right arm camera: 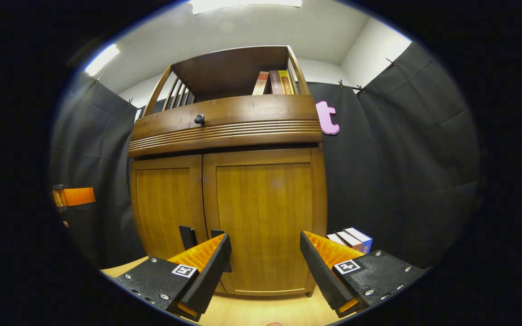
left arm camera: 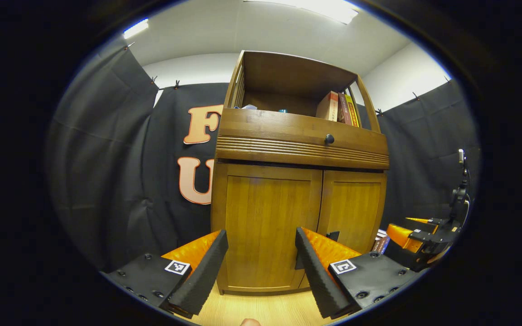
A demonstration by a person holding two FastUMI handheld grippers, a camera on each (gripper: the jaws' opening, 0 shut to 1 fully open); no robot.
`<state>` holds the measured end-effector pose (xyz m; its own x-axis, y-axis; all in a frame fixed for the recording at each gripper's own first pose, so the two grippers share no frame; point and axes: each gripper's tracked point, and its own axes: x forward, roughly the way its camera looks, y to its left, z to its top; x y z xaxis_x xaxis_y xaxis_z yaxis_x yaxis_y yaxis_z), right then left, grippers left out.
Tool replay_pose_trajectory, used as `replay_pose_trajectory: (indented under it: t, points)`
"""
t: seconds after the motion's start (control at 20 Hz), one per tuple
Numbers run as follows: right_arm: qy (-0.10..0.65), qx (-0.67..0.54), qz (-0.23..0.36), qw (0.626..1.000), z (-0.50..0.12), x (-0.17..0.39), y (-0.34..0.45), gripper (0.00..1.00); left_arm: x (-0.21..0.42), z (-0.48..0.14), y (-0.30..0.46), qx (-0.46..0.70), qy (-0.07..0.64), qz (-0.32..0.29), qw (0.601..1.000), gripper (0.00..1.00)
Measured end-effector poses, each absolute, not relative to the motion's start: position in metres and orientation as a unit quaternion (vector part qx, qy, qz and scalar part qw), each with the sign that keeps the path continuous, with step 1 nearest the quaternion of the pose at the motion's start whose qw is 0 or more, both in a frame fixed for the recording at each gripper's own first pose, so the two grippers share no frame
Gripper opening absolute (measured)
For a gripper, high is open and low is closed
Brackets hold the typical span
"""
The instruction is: Open the right door of the double-door shoe cabinet with the right hand, and open the left door with the left hand.
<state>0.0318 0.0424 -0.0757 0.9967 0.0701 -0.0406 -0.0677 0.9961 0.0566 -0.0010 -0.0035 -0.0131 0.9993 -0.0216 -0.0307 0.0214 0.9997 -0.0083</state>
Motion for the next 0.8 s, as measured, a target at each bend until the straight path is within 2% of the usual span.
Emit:
replay_pose_trajectory:
  t: [0.1, 0.15, 0.2, 0.35, 0.4, 0.45, 0.8]
  points:
    - [0.027, 0.037, 0.042, 0.998, -0.091, 0.043, 0.055, 0.94, -0.001, -0.016, -0.001, -0.001, 0.018, -0.009, 1.0, 0.95]
    - [0.031, 0.038, 0.045, 0.998, -0.101, 0.049, 0.061, 1.0, 0.0, -0.017, 0.001, 0.001, 0.018, -0.008, 1.0, 0.95]
    - [0.035, 0.036, 0.047, 0.998, -0.111, 0.055, 0.065, 0.94, 0.0, -0.018, 0.003, 0.004, 0.02, -0.005, 1.0, 0.95]
    - [0.047, 0.028, 0.053, 0.997, -0.132, 0.074, 0.079, 0.94, 0.003, -0.025, 0.01, 0.012, 0.025, 0.002, 1.0, 0.97]
    - [0.053, 0.029, 0.057, 0.997, -0.142, 0.079, 0.086, 1.0, 0.005, -0.027, 0.012, 0.013, 0.027, 0.004, 1.0, 0.97]
    - [0.059, 0.032, 0.062, 0.996, -0.15, 0.086, 0.094, 0.94, 0.006, -0.03, 0.014, 0.013, 0.031, 0.005, 0.999, 0.97]
    - [0.092, 0.027, 0.074, 0.993, -0.193, 0.124, 0.129, 0.94, 0.012, -0.043, 0.033, 0.017, 0.045, 0.025, 0.999, 0.94]
